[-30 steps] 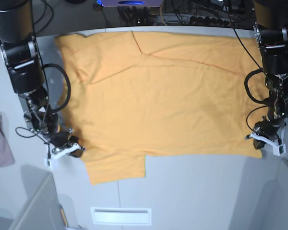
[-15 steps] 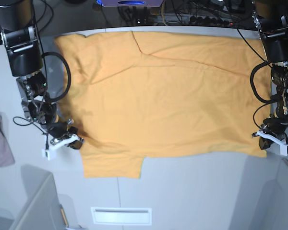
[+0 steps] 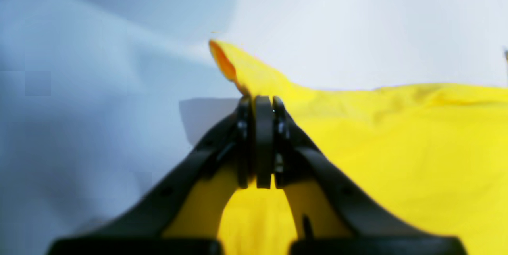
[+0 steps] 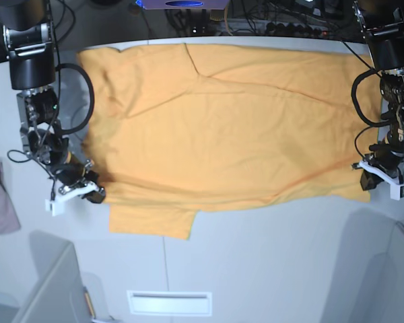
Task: Fold the T-shirt properly
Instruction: 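Lift the hem corners and fold them toward the collar, then lower the folded hem onto the shirt and release both grippers, then move the right gripper to the folded strip's end and grasp it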
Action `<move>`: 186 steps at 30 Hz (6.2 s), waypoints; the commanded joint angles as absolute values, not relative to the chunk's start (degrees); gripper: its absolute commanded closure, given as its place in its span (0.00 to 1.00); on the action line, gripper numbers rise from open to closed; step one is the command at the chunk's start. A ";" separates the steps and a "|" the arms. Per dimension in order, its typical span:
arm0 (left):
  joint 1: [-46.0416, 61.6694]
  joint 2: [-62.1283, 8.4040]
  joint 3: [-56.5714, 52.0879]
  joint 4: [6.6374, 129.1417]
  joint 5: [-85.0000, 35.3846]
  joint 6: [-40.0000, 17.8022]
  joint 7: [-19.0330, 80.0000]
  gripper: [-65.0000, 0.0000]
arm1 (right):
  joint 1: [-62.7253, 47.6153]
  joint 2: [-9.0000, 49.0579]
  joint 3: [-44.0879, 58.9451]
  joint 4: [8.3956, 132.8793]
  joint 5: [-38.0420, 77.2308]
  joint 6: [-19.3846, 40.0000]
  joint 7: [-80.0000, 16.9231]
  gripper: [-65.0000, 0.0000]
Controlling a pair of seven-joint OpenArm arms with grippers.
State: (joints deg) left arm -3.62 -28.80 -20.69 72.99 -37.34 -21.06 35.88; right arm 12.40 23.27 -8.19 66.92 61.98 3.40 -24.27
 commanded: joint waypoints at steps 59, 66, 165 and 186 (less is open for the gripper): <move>4.09 -32.66 -35.03 85.76 -37.85 -32.75 47.60 1.00 | -5.85 18.86 15.34 91.38 70.02 3.91 -45.23 1.00; 5.49 -34.68 -34.95 85.93 -37.41 -32.84 47.60 1.00 | -9.01 19.21 18.33 95.08 76.00 3.91 -46.29 1.00; 26.95 -33.45 -46.90 102.64 -37.41 -32.84 47.52 0.40 | -11.65 13.23 18.86 99.65 47.52 4.44 -67.21 0.55; 25.71 -33.71 -46.90 97.01 -37.41 -32.84 47.52 0.41 | -11.38 11.56 19.30 100.44 47.52 4.35 -67.12 1.00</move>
State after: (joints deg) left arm 25.74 -32.40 -46.19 96.18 -36.84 -32.99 48.69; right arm -12.10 10.79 18.79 99.42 46.46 4.05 -67.72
